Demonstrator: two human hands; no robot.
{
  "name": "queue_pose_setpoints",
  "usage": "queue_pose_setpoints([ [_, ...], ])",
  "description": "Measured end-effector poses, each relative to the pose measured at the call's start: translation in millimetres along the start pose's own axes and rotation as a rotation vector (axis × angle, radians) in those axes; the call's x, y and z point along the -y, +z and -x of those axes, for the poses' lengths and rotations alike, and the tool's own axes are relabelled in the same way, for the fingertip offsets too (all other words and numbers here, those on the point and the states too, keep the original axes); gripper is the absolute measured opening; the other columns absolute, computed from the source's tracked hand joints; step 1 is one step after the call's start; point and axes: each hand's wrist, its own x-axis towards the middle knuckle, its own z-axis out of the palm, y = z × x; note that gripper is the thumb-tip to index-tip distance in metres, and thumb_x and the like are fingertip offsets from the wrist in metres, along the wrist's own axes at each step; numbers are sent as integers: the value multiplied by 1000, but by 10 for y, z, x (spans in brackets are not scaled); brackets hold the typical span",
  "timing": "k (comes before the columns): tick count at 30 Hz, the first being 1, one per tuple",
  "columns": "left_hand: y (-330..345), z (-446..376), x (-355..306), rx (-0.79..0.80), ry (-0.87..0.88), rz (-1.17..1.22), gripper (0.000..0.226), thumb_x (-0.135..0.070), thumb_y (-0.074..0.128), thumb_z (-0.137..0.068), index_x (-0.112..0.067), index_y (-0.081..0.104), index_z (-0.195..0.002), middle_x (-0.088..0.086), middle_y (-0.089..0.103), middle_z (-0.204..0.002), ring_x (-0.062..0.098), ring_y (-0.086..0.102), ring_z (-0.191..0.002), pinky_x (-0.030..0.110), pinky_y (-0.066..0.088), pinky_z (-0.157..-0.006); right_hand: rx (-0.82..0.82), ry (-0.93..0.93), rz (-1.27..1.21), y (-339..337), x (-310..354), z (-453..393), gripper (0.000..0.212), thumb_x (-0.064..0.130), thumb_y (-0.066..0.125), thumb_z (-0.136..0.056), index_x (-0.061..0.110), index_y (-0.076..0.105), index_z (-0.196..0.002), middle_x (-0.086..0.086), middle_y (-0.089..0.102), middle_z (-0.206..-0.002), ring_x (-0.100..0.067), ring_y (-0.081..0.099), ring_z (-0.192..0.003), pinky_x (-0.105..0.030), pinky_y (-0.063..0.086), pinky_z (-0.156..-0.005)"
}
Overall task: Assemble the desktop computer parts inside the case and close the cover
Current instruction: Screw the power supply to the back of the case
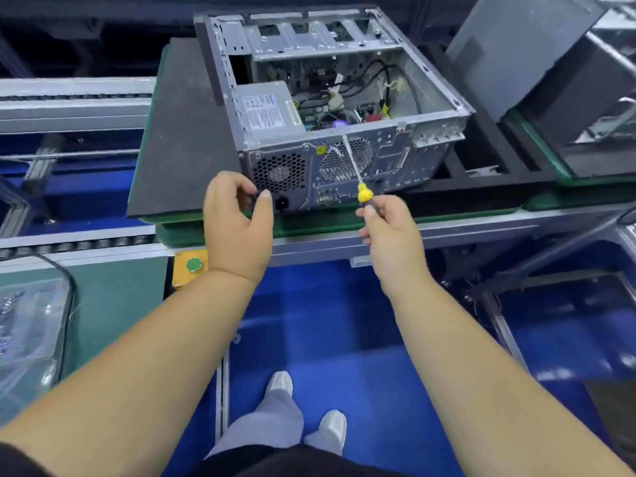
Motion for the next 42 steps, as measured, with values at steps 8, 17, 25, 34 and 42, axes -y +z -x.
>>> queue_pose_setpoints([
  [8, 323, 274, 250, 337, -682, 205, 12, -26, 55, -94, -27, 62, -84, -9, 67, -85, 8, 61, -77, 22, 44, -69, 64, 164, 9, 298, -445, 303, 14, 23, 46, -100, 33, 55, -95, 12, 65, -93, 6, 55, -58, -36, 52, -77],
  [17, 658, 214, 271, 420, -1188, 600, 12, -30, 59, -96, -21, 67, -95, -8, 74, -92, 4, 67, -80, 17, 46, -60, 139, 337, 53, 469, -658, 348, 11, 26, 45, -103, 26, 55, -109, 10, 66, -86, -1, 56, -59, -18, 46, -55],
  [25, 728, 119, 370, 376, -1228, 610, 12, -28, 60, -96, -22, 68, -89, -10, 76, -83, 2, 65, -70, 17, 44, -60, 175, 355, 39, 535, -621, 278, 11, 26, 45, -104, 25, 53, -110, 8, 65, -87, -5, 56, -63, -14, 44, -50],
  [34, 769, 68, 384, 345, -1216, 589, 12, -25, 60, -95, -22, 70, -89, -11, 75, -76, 0, 61, -61, 16, 43, -56, 186, 351, 67, 544, -571, 264, 12, 26, 44, -104, 26, 55, -108, 8, 65, -87, -5, 56, -62, -12, 41, -46],
  [42, 792, 24, 422, 337, -1220, 578, 13, -25, 60, -95, -22, 70, -88, -11, 75, -77, -1, 60, -58, 17, 41, -58, 187, 374, 32, 564, -532, 219, 19, 27, 44, -103, 21, 62, -105, 6, 67, -80, -8, 55, -57, -24, 47, -56],
])
